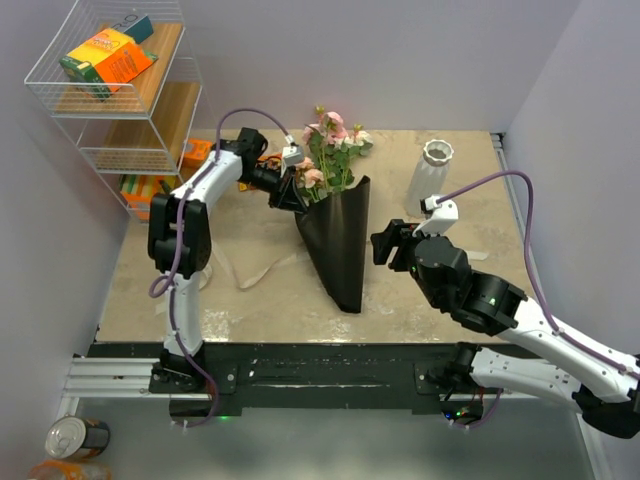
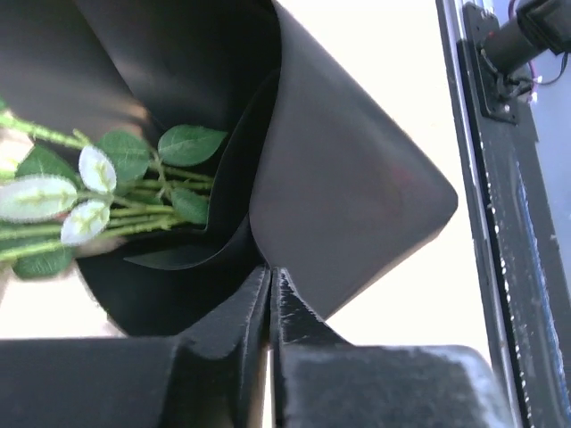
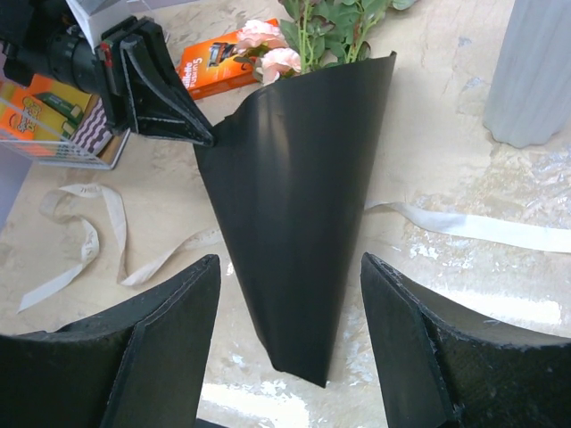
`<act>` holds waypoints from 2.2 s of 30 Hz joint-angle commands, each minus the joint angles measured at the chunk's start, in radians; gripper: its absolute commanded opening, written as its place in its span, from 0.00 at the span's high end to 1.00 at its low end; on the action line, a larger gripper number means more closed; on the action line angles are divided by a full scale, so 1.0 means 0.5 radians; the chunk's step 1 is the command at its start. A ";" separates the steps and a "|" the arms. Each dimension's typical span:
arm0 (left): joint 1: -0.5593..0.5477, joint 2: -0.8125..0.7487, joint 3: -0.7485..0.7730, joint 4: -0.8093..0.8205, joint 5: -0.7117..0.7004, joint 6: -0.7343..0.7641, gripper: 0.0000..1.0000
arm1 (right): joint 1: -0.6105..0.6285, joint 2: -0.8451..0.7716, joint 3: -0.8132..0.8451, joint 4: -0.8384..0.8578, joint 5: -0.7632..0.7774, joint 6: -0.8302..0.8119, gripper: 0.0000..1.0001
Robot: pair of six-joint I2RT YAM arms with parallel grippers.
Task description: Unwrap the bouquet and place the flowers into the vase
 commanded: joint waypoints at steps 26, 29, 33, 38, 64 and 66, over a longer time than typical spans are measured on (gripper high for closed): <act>-0.665 -0.271 0.490 0.632 -0.130 -1.451 0.33 | -0.001 -0.223 0.057 -0.076 0.113 0.028 0.28; -0.640 -0.348 0.491 0.561 -0.237 -1.316 0.13 | -0.001 -0.263 0.091 -0.103 0.168 -0.018 0.26; -0.604 -0.501 0.485 0.606 -0.455 -1.361 0.04 | -0.001 -0.337 0.189 -0.106 0.244 -0.159 0.24; -0.377 -0.685 0.478 0.904 -0.472 -1.711 0.02 | -0.001 -0.380 0.302 -0.149 0.330 -0.233 0.24; -0.388 -0.087 0.166 0.849 -1.961 -1.276 0.09 | -0.001 -0.355 0.281 -0.082 0.278 -0.224 0.24; -0.517 -0.066 0.156 0.852 -2.112 -1.187 0.09 | -0.001 -0.346 0.284 -0.067 0.272 -0.227 0.24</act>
